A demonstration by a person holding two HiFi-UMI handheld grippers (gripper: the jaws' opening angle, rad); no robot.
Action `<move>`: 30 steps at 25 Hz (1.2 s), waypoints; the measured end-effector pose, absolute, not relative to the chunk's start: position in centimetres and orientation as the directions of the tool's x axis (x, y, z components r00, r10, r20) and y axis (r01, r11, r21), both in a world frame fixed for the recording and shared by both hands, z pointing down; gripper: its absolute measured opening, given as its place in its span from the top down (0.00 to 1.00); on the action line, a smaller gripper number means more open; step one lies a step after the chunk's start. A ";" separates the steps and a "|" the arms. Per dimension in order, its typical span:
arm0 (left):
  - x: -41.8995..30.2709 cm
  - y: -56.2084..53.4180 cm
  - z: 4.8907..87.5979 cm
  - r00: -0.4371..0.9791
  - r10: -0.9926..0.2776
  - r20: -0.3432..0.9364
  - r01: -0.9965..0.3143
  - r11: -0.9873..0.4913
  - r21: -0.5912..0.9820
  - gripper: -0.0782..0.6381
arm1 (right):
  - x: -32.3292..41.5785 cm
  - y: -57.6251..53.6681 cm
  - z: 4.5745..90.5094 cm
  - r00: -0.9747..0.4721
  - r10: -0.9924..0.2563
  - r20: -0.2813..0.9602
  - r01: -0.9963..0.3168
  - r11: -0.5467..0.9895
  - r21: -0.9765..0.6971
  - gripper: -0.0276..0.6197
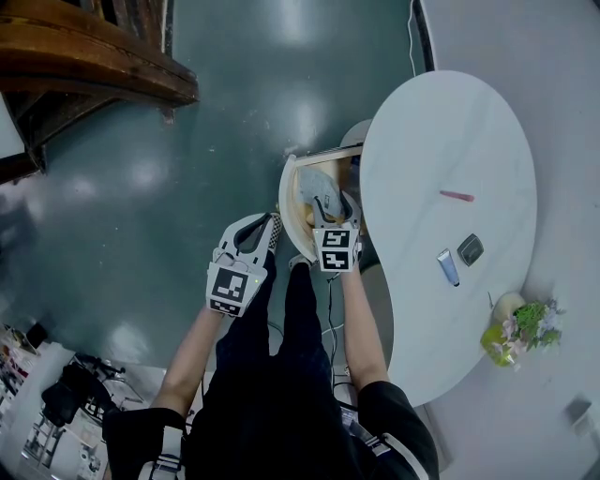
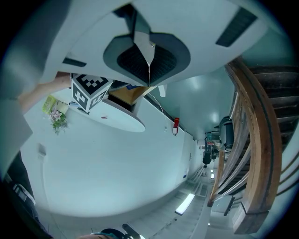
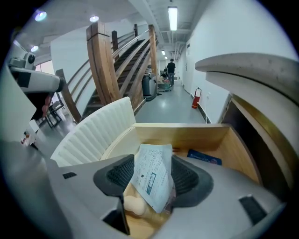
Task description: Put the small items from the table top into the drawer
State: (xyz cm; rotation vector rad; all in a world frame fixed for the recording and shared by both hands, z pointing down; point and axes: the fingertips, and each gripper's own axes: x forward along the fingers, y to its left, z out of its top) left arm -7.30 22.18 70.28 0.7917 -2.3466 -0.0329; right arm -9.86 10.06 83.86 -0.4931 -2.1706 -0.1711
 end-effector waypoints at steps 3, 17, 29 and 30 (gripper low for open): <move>-7.1 22.3 70.0 -0.607 -0.549 0.575 -0.532 0.818 0.218 0.86 | -9.7 9.7 83.7 -0.547 0.262 0.795 0.404 0.914 -0.024 0.59; -6.2 21.3 67.1 -0.619 -0.566 0.545 -0.560 0.804 0.199 0.86 | -8.5 9.6 80.2 -0.565 0.274 0.778 0.394 0.918 -0.037 0.59; -5.3 20.3 59.7 -0.651 -0.583 0.487 -0.598 0.788 0.145 0.86 | -6.4 9.9 70.1 -0.632 0.317 0.707 0.380 0.922 -0.074 0.82; -5.2 20.2 58.8 -0.654 -0.585 0.479 -0.602 0.786 0.138 0.86 | -6.3 9.8 68.8 -0.645 0.319 0.695 0.376 0.924 -0.075 0.83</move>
